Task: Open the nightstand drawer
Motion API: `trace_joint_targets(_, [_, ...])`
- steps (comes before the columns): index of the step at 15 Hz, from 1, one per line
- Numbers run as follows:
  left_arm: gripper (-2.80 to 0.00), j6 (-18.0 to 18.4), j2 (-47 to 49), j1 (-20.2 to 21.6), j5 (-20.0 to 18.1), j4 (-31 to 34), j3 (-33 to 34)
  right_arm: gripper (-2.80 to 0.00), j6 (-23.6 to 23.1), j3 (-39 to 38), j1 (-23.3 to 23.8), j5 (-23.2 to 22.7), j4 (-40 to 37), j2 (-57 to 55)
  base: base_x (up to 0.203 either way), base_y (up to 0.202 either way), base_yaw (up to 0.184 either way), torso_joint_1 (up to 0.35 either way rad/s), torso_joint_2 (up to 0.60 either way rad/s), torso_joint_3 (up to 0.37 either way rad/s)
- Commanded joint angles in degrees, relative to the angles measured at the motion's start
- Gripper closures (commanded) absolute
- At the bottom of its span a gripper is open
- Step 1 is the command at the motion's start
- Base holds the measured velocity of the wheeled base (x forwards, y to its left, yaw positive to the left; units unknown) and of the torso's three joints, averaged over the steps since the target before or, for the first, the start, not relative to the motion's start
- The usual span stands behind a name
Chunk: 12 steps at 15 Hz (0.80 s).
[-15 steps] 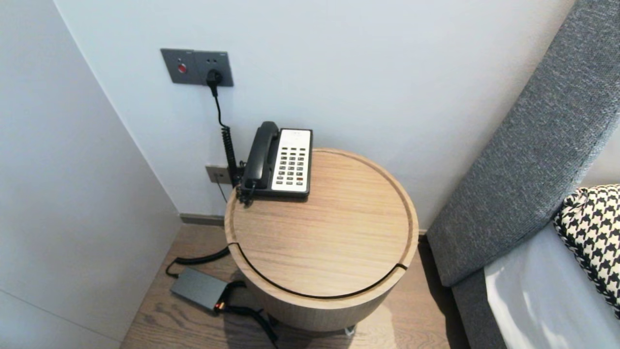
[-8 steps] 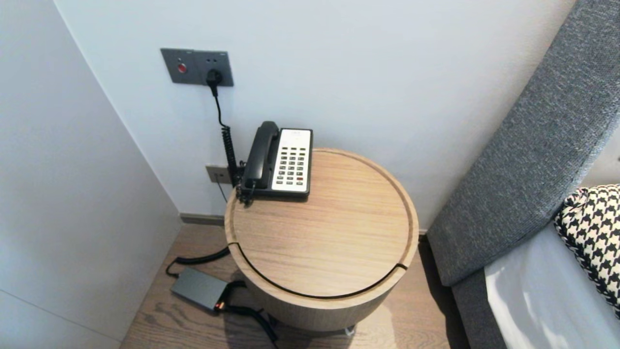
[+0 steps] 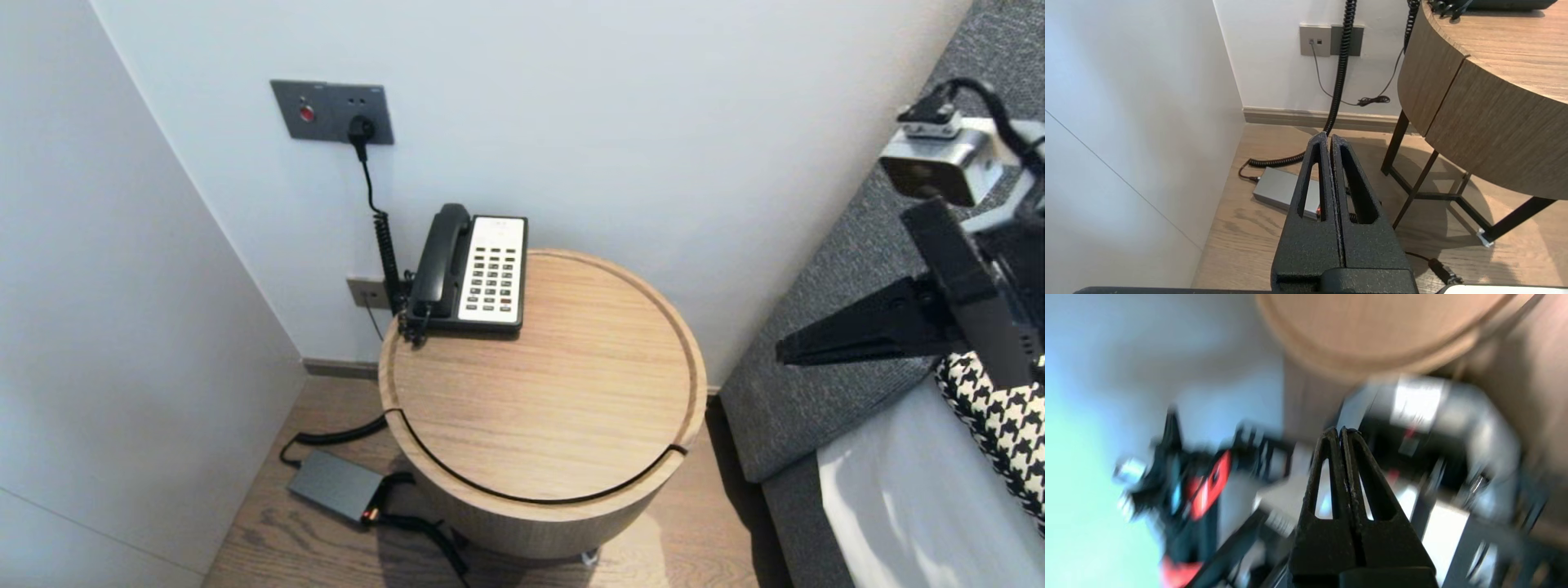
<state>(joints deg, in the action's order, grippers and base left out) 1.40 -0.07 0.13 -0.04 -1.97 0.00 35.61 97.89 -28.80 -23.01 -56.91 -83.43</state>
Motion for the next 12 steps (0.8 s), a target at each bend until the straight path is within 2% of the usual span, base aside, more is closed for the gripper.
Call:
trace_joint_targets(1, [0.0, 0.0, -0.01, 0.04, 0.0, -0.05, 0.53, 0.0, 0.19, 3.16, -1.23, -2.69, -4.94, -7.71, 0.0, 0.0, 0.0, 0.0, 0.0, 0.0])
trace_joint_targets(8, [0.0, 0.0, -0.01, -0.04, 0.04, -0.05, 0.53, 0.0, -1.07, 1.05, -4.3, -1.9, -5.92, -15.59, 0.0, 0.0, 0.0, 0.0, 0.0, 0.0])
trace_joint_targets(12, [0.0, 0.0, -0.01, 0.04, 0.04, -0.05, 0.53, 0.0, -1.16, -5.22, -4.27, 1.12, 1.81, -15.0, 0.0, 0.0, 0.0, 0.0, 0.0, 0.0])
